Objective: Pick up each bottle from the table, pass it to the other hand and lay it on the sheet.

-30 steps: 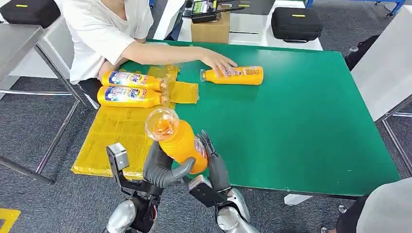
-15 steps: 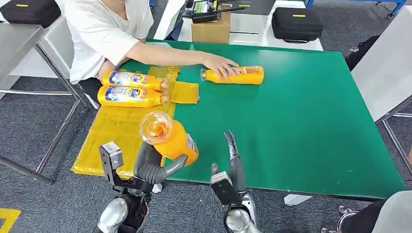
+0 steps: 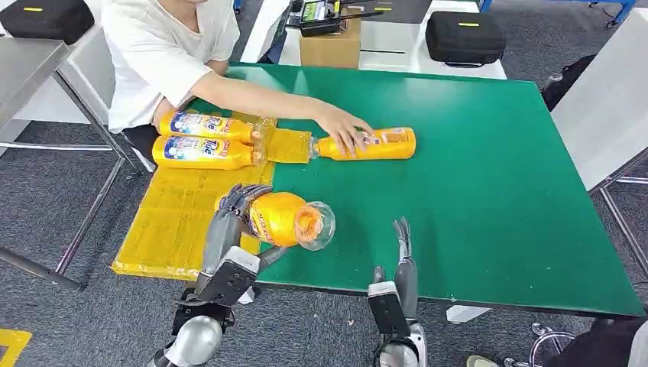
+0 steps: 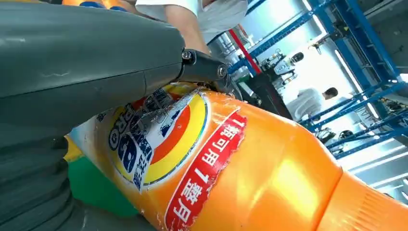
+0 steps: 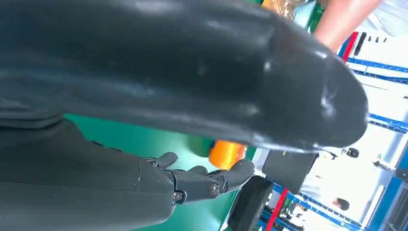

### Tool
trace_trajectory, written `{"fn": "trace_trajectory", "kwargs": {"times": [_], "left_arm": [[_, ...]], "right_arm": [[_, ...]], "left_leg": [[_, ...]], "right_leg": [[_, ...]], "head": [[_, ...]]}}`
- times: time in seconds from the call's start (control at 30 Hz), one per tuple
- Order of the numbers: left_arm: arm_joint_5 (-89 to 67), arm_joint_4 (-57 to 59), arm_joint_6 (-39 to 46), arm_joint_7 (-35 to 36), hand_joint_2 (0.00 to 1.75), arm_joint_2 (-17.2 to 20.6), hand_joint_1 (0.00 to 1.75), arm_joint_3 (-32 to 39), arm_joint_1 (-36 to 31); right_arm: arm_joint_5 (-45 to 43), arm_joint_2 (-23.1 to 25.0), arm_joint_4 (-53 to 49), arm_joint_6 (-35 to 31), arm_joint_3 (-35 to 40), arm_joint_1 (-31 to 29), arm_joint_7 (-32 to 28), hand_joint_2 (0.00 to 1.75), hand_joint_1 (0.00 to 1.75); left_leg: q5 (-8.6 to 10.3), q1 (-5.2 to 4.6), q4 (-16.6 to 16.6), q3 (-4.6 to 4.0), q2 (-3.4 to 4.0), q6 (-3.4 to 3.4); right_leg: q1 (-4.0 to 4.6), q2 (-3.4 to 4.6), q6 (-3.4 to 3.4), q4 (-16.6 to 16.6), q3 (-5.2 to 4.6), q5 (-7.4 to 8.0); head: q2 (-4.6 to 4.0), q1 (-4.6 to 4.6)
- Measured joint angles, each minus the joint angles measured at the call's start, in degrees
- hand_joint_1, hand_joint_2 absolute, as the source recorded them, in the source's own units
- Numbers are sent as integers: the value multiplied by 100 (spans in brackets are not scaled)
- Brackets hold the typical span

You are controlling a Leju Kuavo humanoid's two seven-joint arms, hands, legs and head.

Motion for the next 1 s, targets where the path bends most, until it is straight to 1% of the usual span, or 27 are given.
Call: {"fn": "trace_trajectory", "kwargs": {"times": [0.13, 0.27, 0.37, 0.47, 0.57, 0.67, 0.87, 1.0], "left_arm": [[-42, 81, -4, 40, 175, -33, 175, 11, -11], [-901, 316, 48, 474, 175, -96, 175, 183, -74], [-1638, 720, 142, 845, 175, -120, 175, 510, -309], [-2159, 1293, -19, 1195, 175, -110, 175, 965, -705], [-2350, 1841, -118, 1239, 175, -63, 175, 1395, -1021], [-2479, 2160, -234, 1373, 175, -50, 175, 1600, -1197], [-2843, 3262, -636, 1884, 175, 210, 175, 2010, -1869], [-3001, 3992, -822, 1969, 175, 418, 175, 2251, -2304]], "right_arm": [[0, -13, -160, 15, -35, 91, 13, 0, 0], [-107, -24, -533, 229, -48, 316, 100, 0, 0], [-136, -65, -902, 480, 46, 473, 260, 0, 0], [-101, -101, -1148, 695, 177, 521, 372, 0, 0], [-101, -109, -1239, 761, 254, 530, 415, 0, 0], [-101, -120, -1279, 791, 286, 535, 422, 0, 0], [-138, -109, -1430, 917, 293, 653, 433, 0, 0], [-201, -109, -1487, 1090, 286, 680, 415, 0, 0]], "left_leg": [[0, 0, 0, 0, 0, 0], [0, 0, 0, 0, -2, 0], [0, 1, 0, 0, 0, 0], [7, 5, 0, 2, 1, -7], [10, 6, 0, 3, 2, -9], [11, 5, 0, 1, -4, -10], [11, 5, 0, 0, -1, -10], [12, 8, 0, 0, -1, -11]], "right_leg": [[0, 0, 0, 0, 1, 0], [0, -1, 0, 0, 2, 0], [2, 0, 0, 1, 1, 1], [6, 0, -1, 2, 3, 1], [7, 0, -2, 4, 3, 3], [6, -2, -2, 5, 6, 3], [6, -1, -2, 4, 2, 3], [9, -1, -2, 5, 1, 3]], "head": [[0, -2], [0, 0], [0, -2], [0, 0], [-2, -2], [0, 0], [0, -2], [0, -2]]}}
